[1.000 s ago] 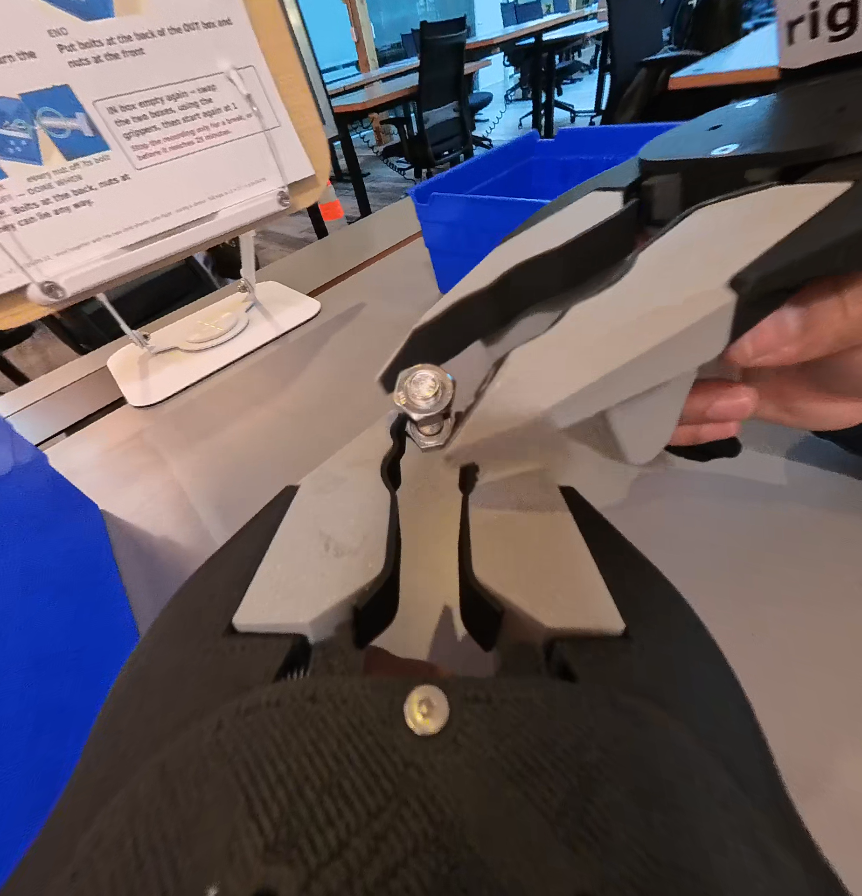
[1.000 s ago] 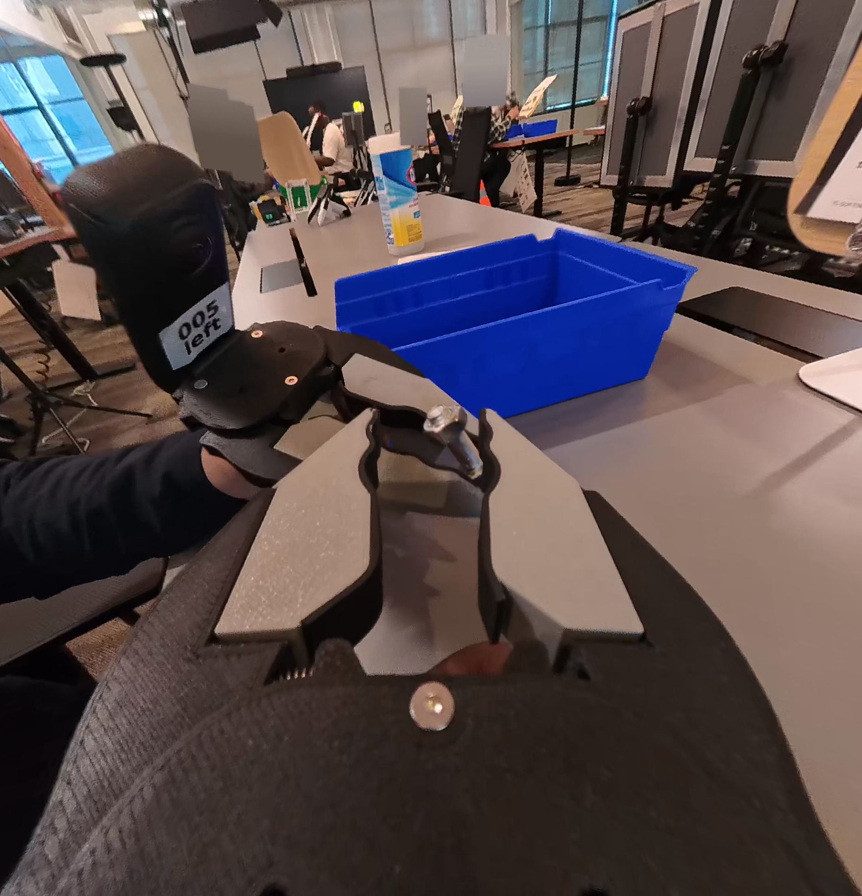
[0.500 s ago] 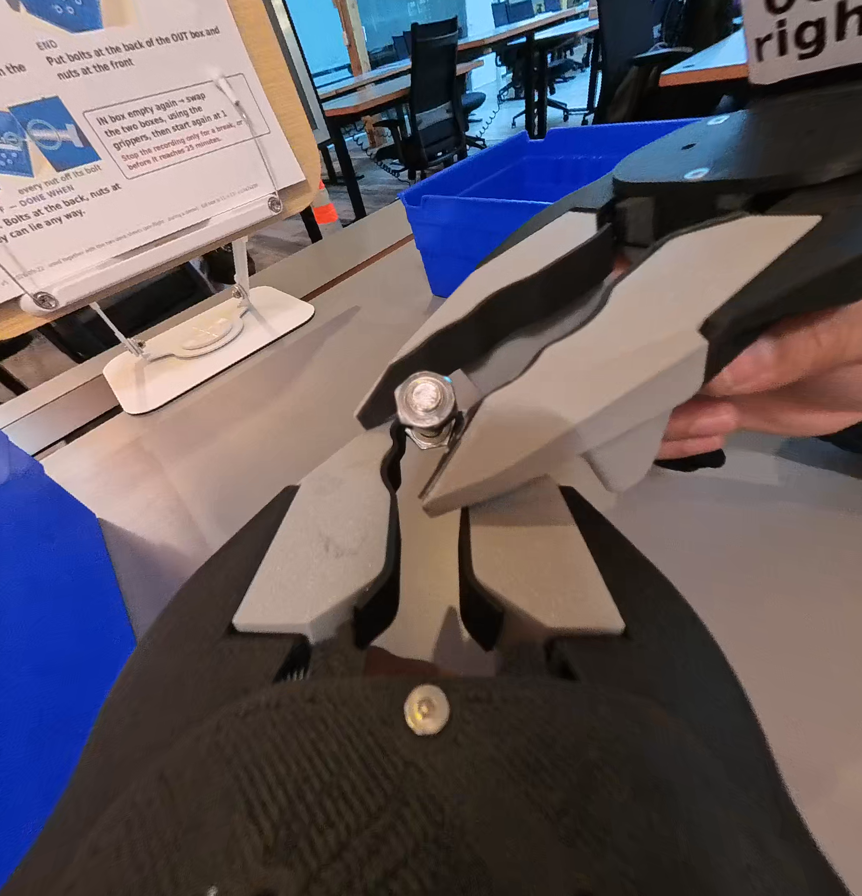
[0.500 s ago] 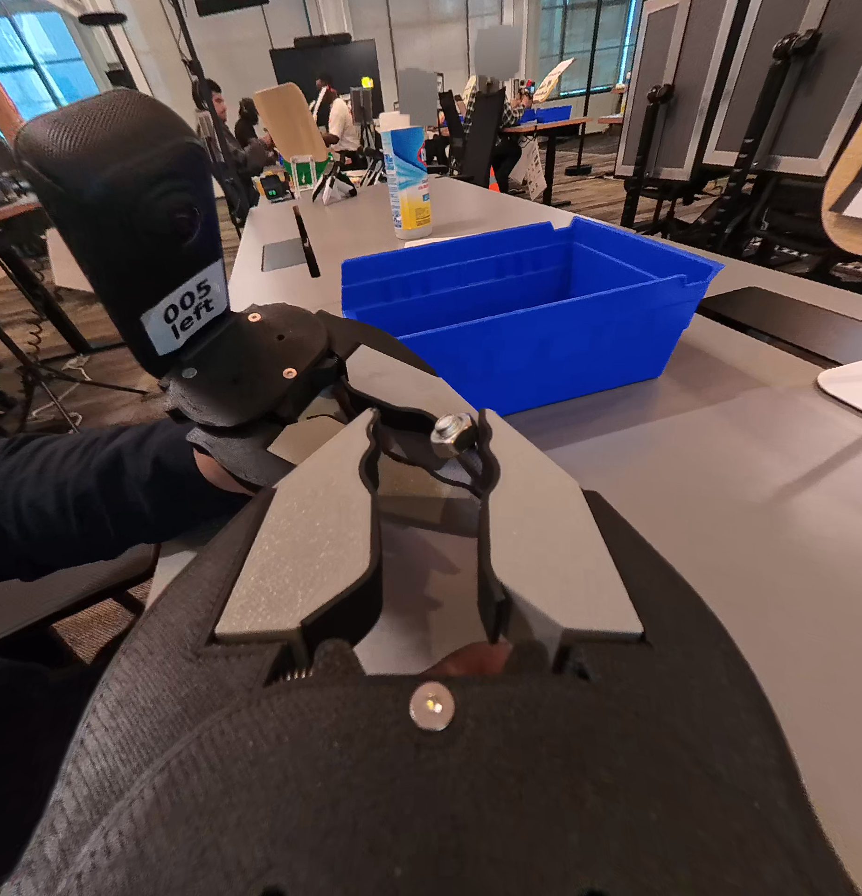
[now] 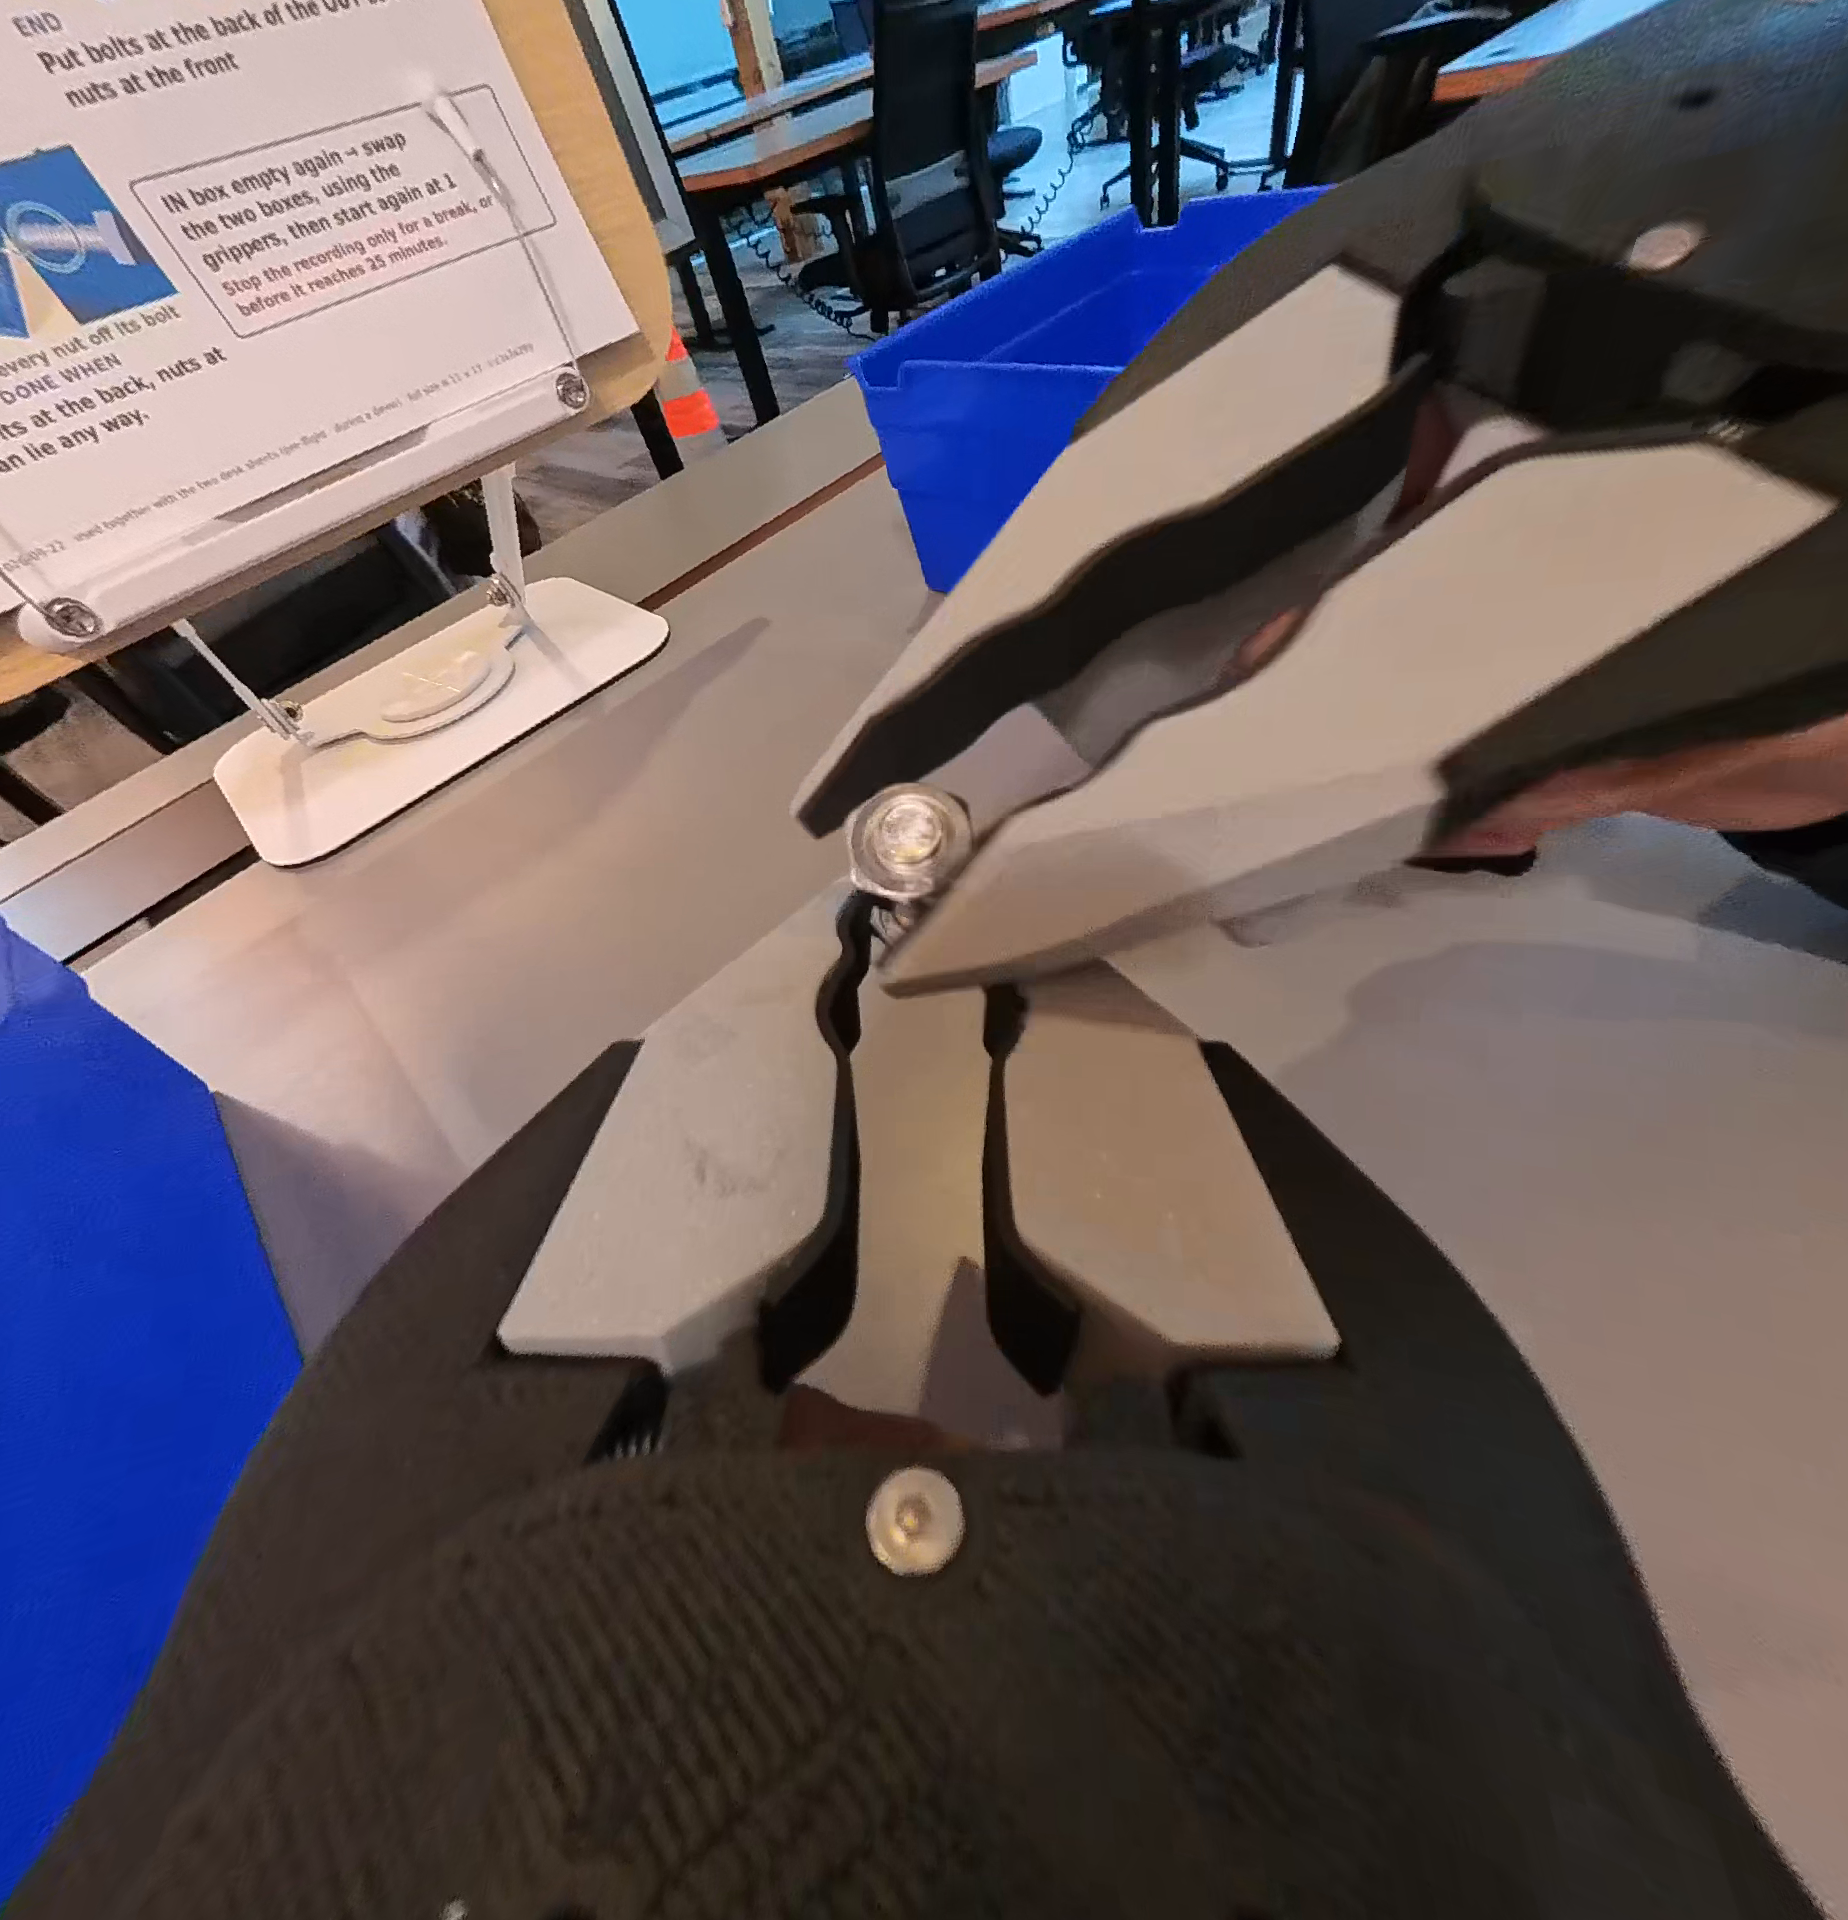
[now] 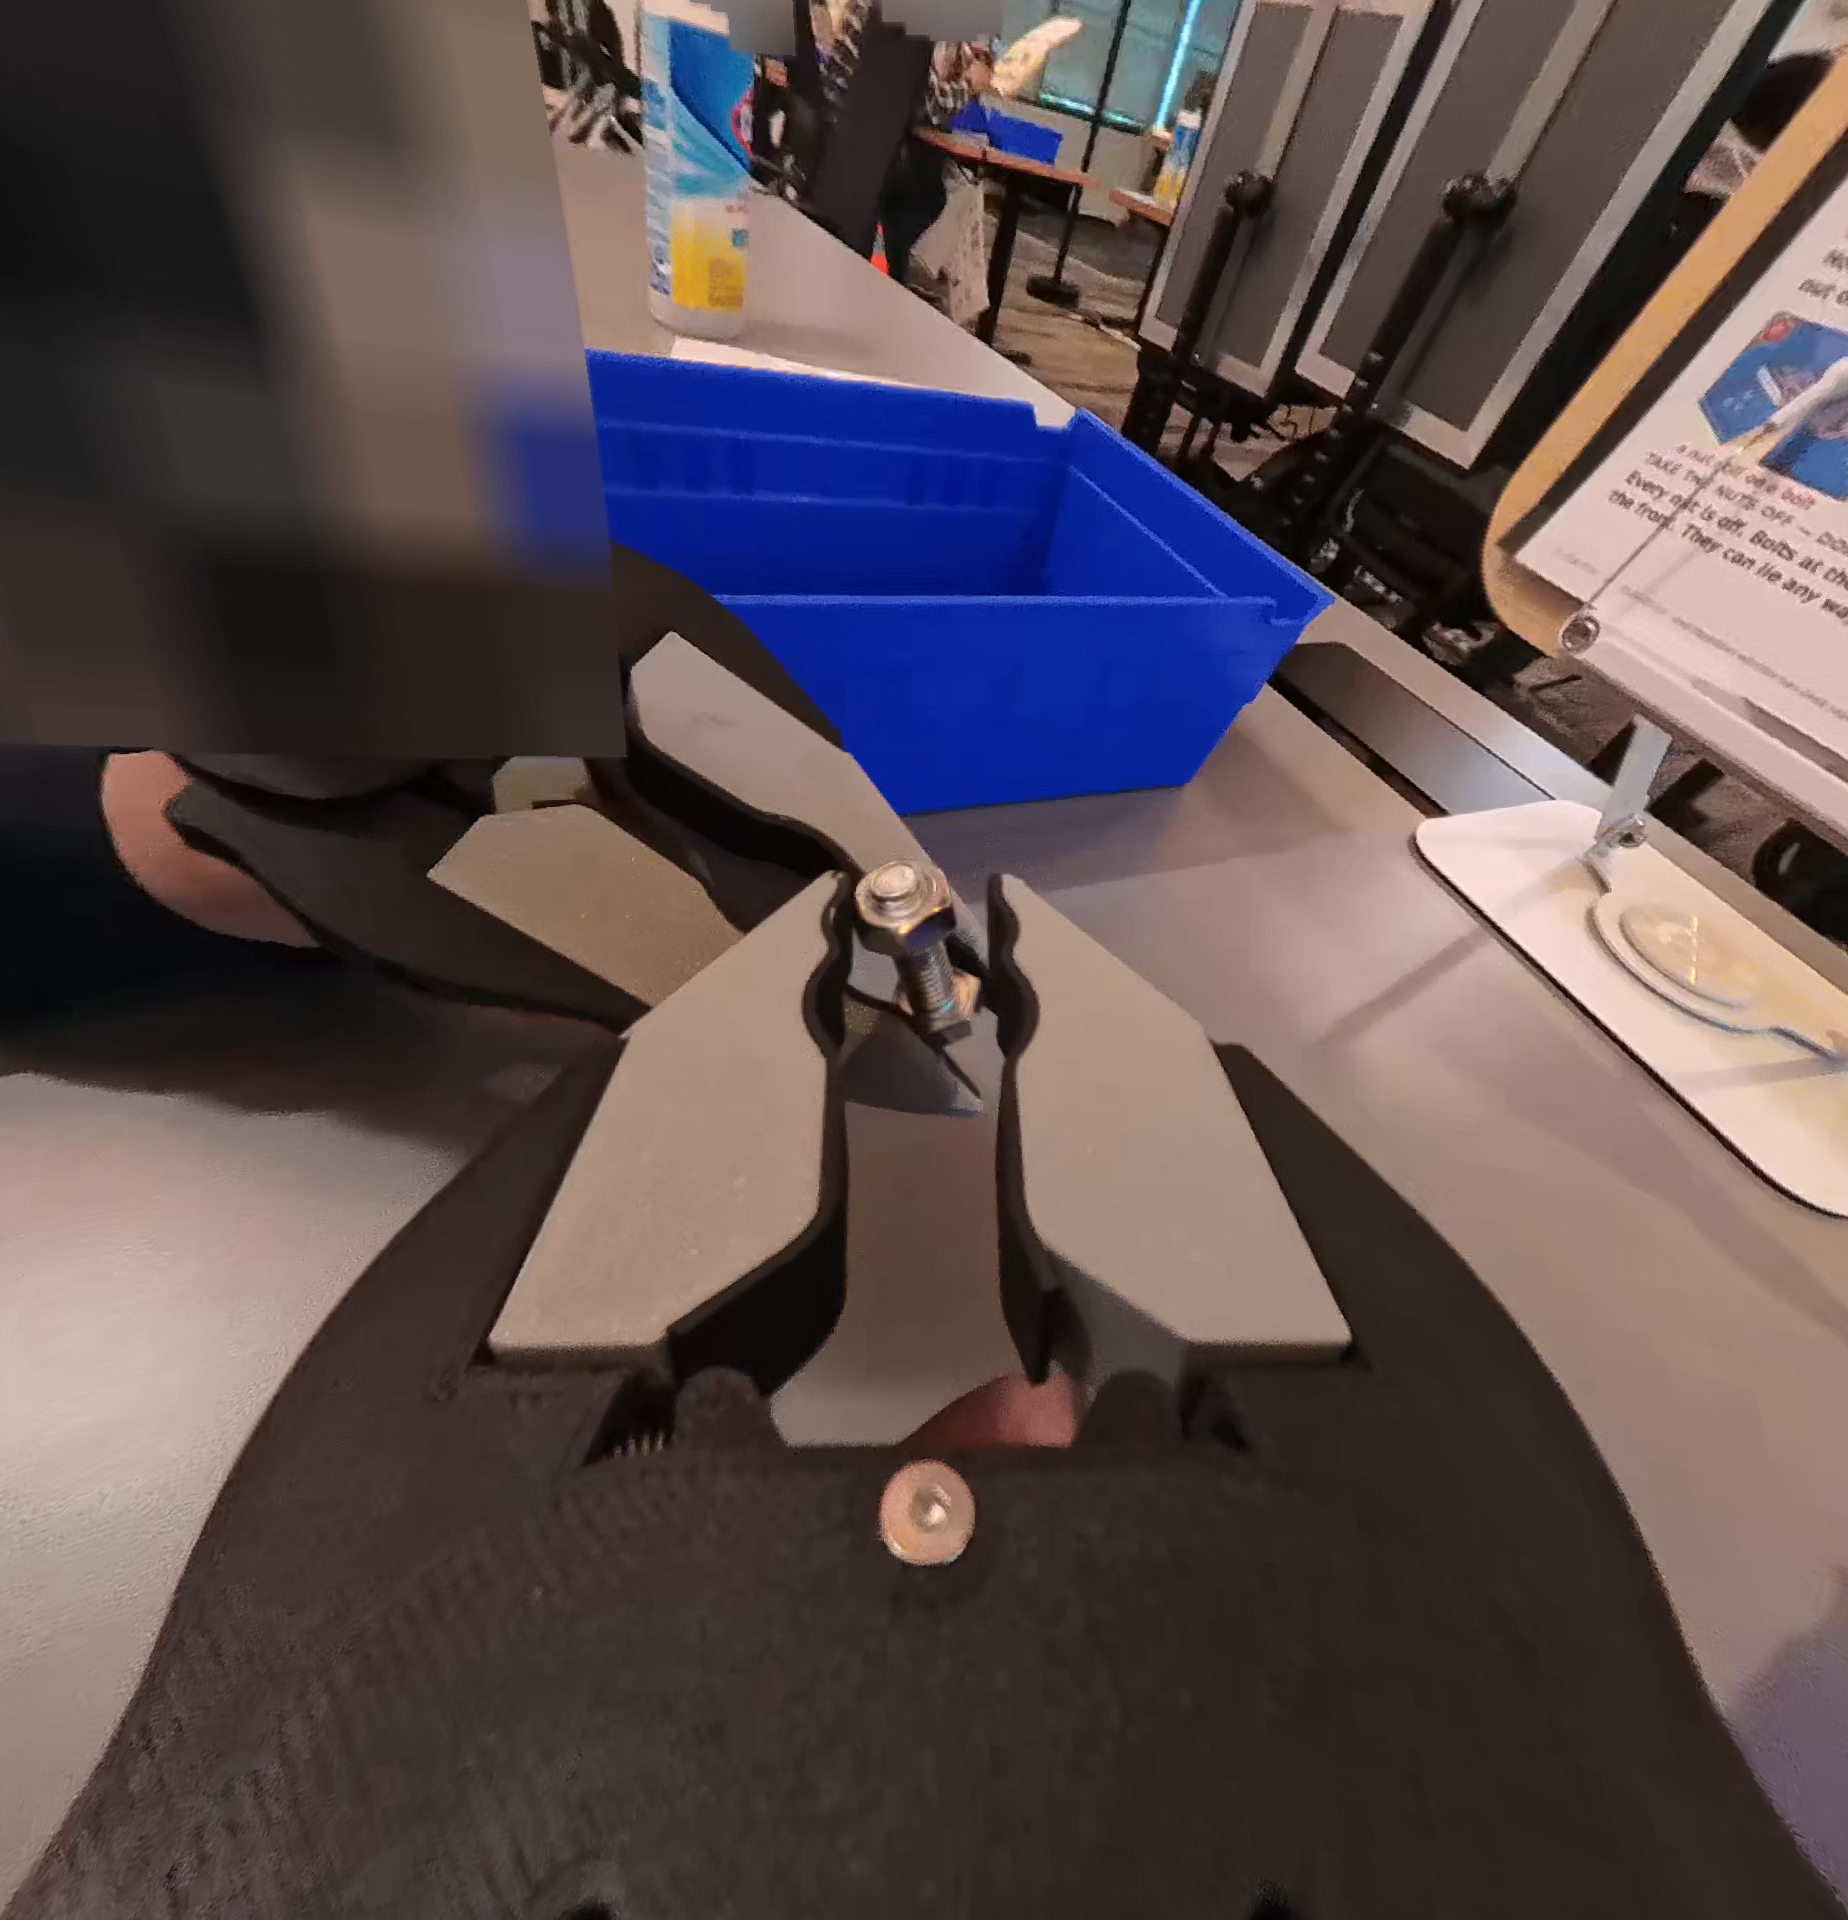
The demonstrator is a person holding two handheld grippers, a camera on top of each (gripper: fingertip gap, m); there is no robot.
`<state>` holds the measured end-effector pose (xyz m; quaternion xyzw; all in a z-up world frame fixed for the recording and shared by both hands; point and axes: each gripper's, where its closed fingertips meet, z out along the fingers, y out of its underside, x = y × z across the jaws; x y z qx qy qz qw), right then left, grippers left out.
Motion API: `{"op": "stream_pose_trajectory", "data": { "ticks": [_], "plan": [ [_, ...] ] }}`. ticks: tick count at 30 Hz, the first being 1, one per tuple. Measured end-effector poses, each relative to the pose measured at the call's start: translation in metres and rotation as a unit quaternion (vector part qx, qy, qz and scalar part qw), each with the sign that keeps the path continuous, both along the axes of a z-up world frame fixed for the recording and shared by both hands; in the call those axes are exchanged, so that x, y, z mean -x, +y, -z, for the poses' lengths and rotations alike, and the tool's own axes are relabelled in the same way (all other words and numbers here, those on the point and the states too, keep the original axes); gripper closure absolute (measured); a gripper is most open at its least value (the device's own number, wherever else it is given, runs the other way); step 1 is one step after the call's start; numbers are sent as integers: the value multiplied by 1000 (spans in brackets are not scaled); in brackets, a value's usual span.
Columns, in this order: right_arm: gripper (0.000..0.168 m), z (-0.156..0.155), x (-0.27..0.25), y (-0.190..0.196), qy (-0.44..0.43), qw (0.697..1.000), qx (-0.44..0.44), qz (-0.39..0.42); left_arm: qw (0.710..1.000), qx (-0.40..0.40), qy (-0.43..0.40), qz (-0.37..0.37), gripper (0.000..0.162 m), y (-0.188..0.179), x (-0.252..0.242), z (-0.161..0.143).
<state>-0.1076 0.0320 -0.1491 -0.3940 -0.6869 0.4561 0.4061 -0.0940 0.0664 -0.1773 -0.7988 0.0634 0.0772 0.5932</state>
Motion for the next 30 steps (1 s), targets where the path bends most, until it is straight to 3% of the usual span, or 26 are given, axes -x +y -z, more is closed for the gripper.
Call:
{"op": "stream_pose_trajectory", "data": {
  "ticks": [5,12,20,24,30],
  "plan": [
    [153,2,0,8,-18,999,24,11,1000,6,11,-3,144,1,0,3],
    [154,-6,-2,10,-47,976,209,-33,1000,-18,3,3,144,0,-3,-4],
    [154,-16,-7,7,-45,954,287,-68,997,-44,-58,31,144,-2,-9,-15],
    [154,-19,-8,6,-47,947,306,-81,994,-49,-83,51,145,-3,-13,-18],
    [144,-19,-7,10,-24,966,251,-49,996,-54,-63,16,145,-4,-1,-19]
  ]
}}
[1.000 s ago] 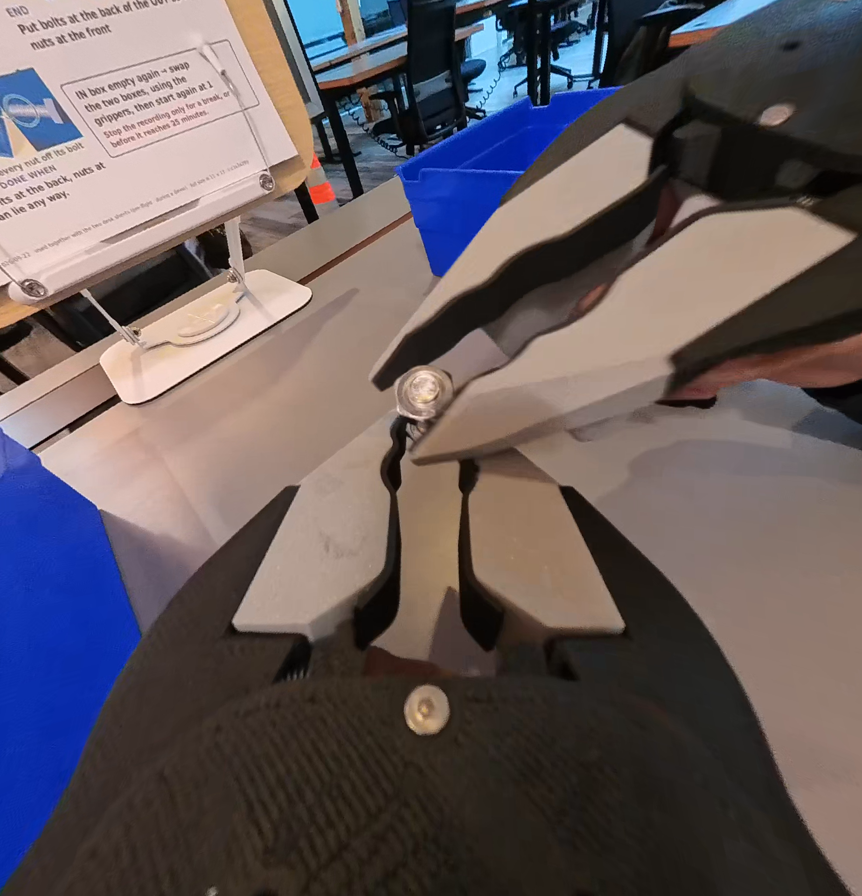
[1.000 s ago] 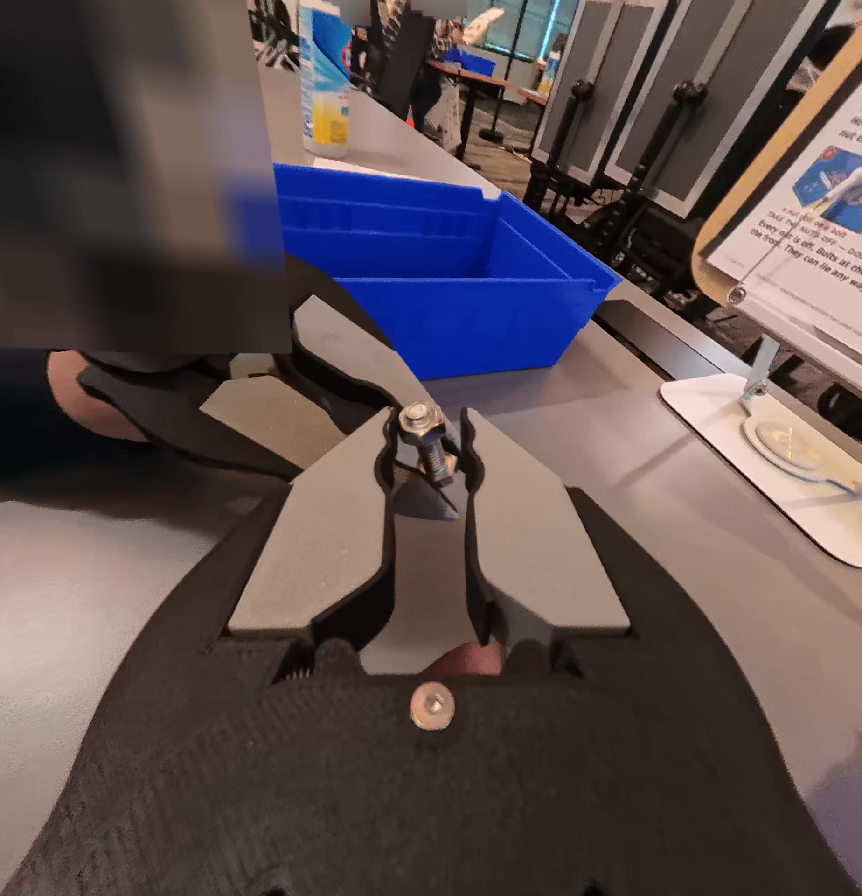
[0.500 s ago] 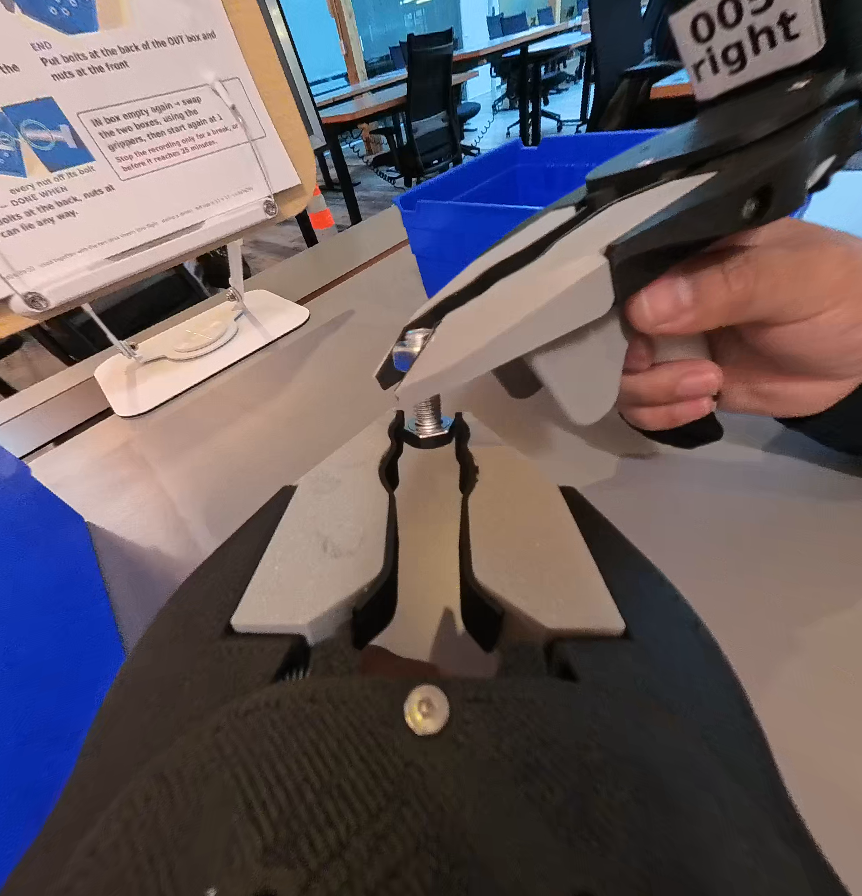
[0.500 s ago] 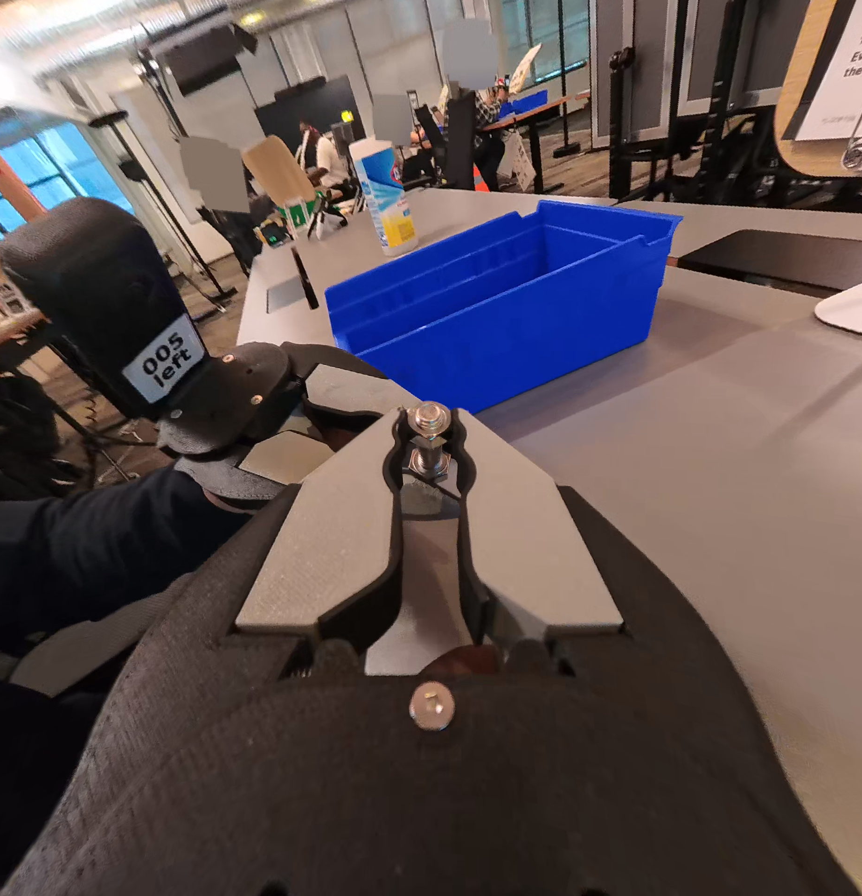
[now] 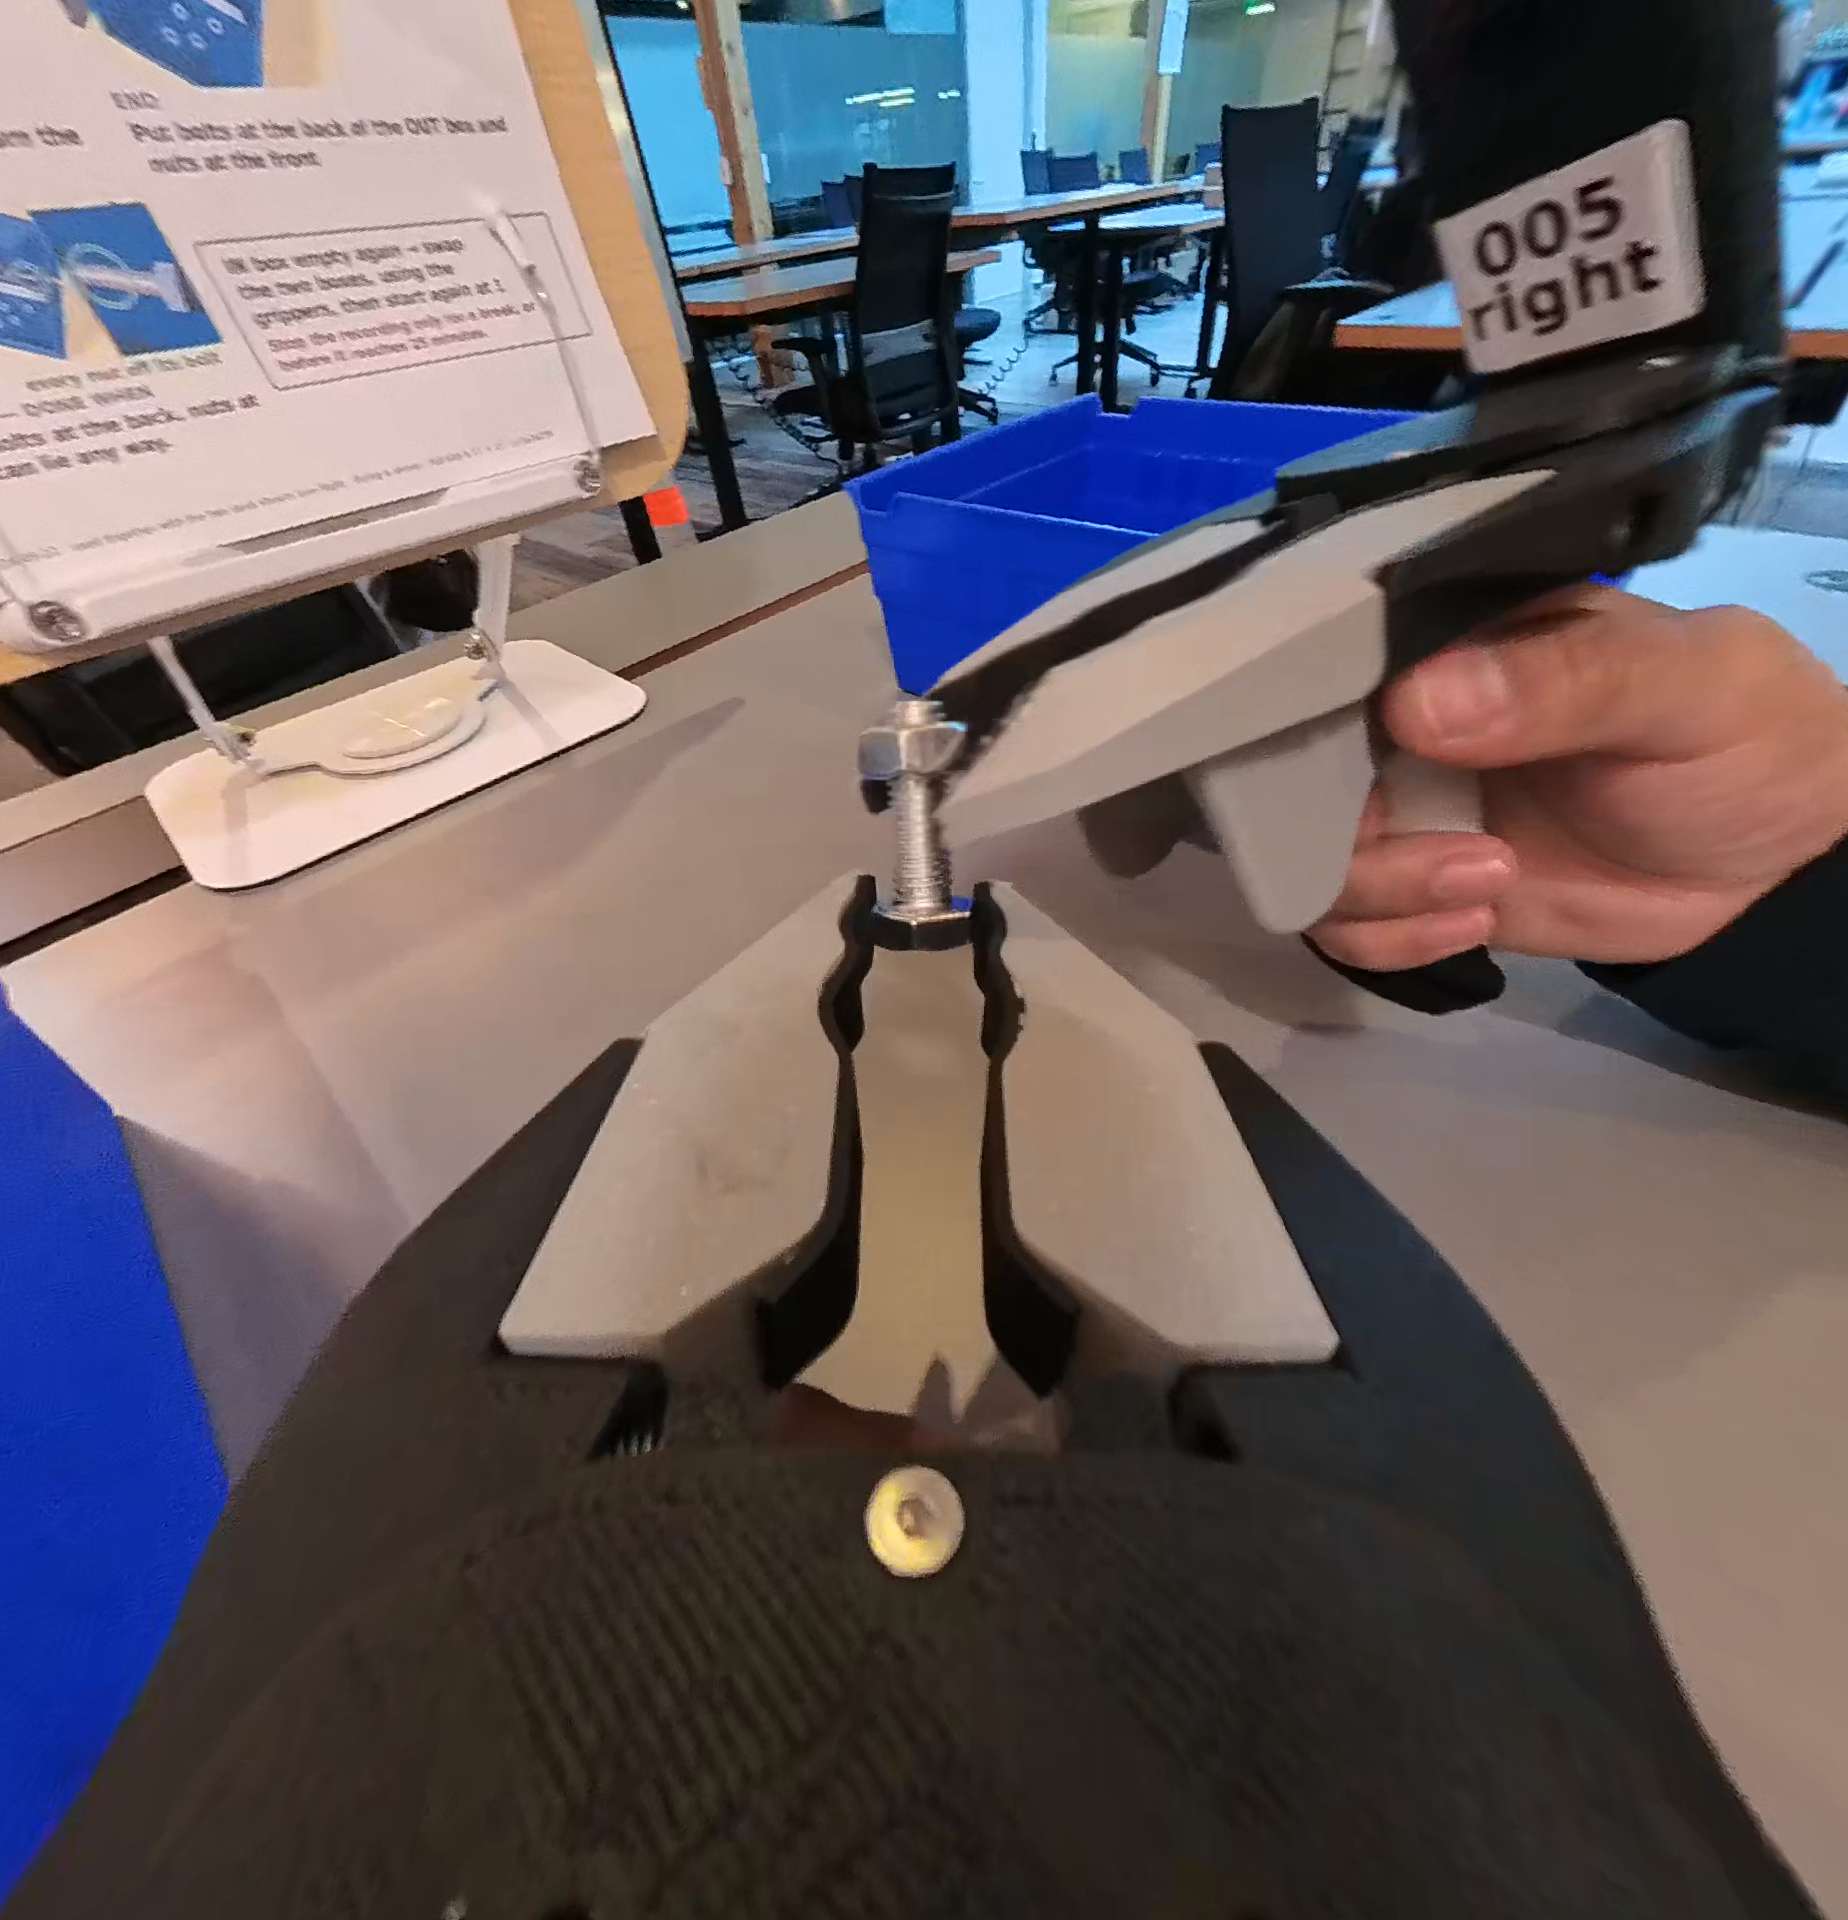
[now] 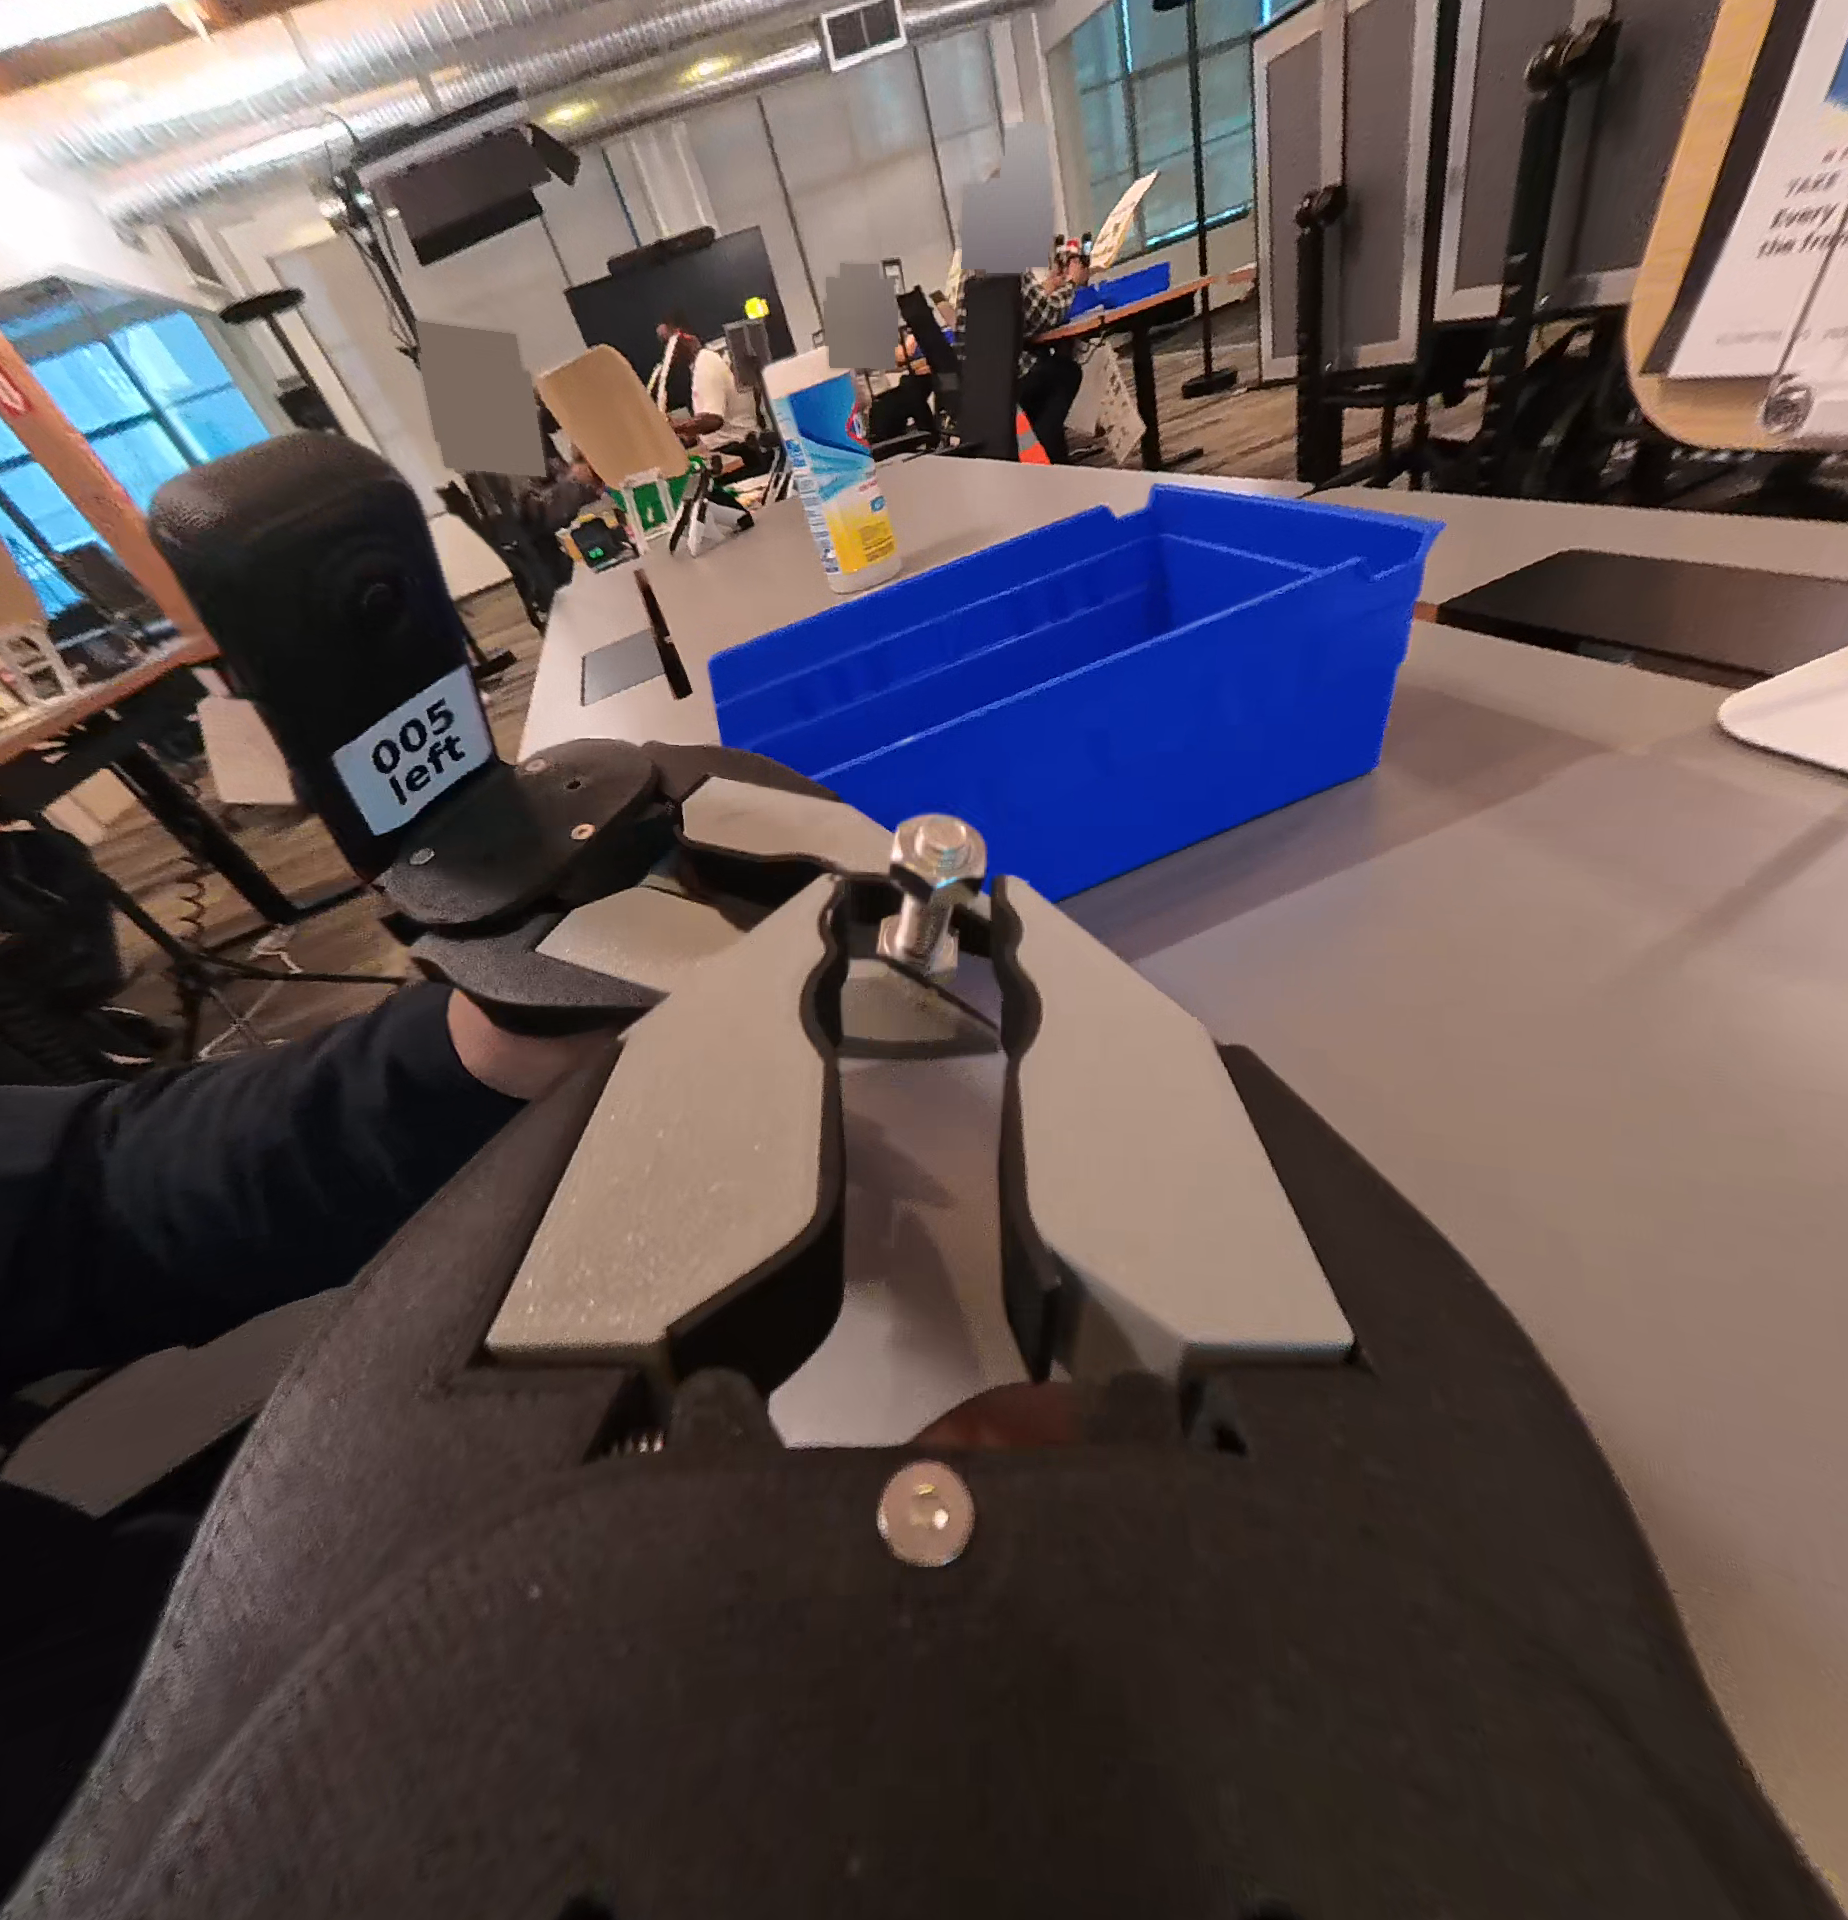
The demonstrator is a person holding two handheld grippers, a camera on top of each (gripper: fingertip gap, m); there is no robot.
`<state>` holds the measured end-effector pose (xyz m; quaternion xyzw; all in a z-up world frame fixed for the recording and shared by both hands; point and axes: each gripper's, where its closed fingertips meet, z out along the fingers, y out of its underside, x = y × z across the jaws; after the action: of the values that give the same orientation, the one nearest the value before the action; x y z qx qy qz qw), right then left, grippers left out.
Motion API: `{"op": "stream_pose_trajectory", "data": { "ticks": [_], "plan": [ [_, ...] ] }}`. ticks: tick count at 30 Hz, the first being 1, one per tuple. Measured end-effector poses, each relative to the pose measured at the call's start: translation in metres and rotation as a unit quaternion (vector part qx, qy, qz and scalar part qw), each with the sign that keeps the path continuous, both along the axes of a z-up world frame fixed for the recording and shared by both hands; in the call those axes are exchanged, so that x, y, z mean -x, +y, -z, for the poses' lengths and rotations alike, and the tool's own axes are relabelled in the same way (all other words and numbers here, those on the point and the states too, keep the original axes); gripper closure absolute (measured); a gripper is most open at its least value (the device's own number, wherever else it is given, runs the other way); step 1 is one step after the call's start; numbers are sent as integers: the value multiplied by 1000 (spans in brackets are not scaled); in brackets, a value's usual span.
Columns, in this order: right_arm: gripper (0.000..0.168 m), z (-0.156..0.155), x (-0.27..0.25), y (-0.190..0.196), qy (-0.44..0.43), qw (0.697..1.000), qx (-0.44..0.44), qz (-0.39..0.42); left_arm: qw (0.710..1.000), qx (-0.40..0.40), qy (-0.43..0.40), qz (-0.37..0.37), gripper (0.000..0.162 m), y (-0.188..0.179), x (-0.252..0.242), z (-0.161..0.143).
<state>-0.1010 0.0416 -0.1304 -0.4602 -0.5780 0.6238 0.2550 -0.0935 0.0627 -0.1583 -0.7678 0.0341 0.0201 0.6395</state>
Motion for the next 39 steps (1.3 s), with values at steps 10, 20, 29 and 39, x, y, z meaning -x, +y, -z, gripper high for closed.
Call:
{"op": "stream_pose_trajectory", "data": {
  "ticks": [10,20,29,39],
  "plan": [
    [138,-8,0,-7,26,1000,4,-4,1000,-6,1,1,145,-1,0,-3],
    [136,-12,-2,-1,29,1000,11,0,1000,-16,-14,-21,145,-3,12,-7],
    [133,-6,4,-11,23,1000,-1,-6,1000,-2,13,5,145,2,-6,-1],
    [134,-6,3,-10,25,1000,4,-10,1000,-6,-12,-1,145,-1,3,-3]
  ]
}}
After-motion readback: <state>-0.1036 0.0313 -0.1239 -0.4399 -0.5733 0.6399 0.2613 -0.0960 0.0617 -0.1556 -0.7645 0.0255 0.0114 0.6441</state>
